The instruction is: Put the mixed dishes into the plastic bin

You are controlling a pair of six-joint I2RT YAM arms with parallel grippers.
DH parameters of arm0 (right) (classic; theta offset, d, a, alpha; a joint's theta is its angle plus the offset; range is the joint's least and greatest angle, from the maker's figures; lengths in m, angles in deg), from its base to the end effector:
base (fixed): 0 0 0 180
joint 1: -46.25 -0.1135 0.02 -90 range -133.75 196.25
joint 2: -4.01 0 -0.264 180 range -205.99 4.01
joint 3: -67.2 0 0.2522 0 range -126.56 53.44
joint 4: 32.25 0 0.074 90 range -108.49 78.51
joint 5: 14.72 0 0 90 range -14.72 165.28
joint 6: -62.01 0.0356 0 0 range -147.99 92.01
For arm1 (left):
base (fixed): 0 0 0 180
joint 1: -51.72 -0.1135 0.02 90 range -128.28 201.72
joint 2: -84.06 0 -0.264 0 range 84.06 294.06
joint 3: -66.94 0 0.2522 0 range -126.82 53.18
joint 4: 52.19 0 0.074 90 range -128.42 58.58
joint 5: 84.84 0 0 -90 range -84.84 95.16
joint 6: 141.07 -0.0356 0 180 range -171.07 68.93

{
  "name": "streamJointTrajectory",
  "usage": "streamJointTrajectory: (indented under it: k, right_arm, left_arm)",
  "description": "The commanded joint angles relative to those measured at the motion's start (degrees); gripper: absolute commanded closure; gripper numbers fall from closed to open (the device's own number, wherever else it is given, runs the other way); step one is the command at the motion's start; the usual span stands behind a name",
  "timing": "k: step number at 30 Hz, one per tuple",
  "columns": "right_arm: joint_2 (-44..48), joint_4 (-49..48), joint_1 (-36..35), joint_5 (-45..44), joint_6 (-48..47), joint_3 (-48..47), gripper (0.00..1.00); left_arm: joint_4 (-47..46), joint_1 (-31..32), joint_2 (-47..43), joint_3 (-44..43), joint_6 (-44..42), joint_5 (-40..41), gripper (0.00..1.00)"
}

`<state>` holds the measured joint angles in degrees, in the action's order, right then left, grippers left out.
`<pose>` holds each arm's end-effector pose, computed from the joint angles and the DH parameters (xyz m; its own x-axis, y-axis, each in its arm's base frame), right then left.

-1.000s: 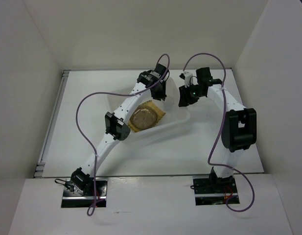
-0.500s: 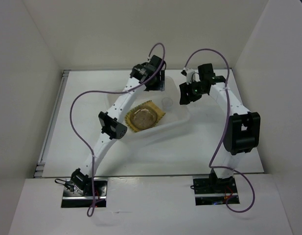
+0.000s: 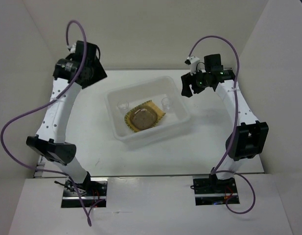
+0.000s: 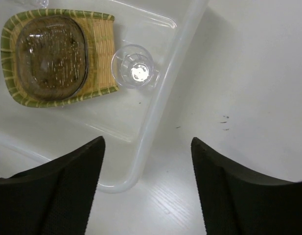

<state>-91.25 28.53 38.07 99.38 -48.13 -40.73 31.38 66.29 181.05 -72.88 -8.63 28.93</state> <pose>0.3556 0.0658 0.3524 -0.5542 -0.3972 -0.7315 -0.6290 0.7754 0.0555 0.3112 -0.0661 0.4774 -0.4220 -0.5284 -0.7367 -0.4745 0.8211 -0.3172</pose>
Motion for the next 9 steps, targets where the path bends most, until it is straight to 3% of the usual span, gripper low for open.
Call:
streamJointTrajectory:
  k: [1,6,9]
  right_arm:
    - [4.19,2.37,0.01,-1.85,1.50,0.20,0.20]
    - [8.33,2.98,4.39,-2.39,2.04,7.31,0.10]
    - [11.23,3.51,5.89,-1.77,2.03,11.27,0.10]
  left_arm:
    - [-6.23,0.56,-2.40,18.44,5.10,-5.57,0.27]
    - [-20.21,-2.78,-18.92,37.00,6.26,-5.49,0.21]
    - [-22.08,-5.42,-23.68,46.15,3.28,-4.96,0.09]
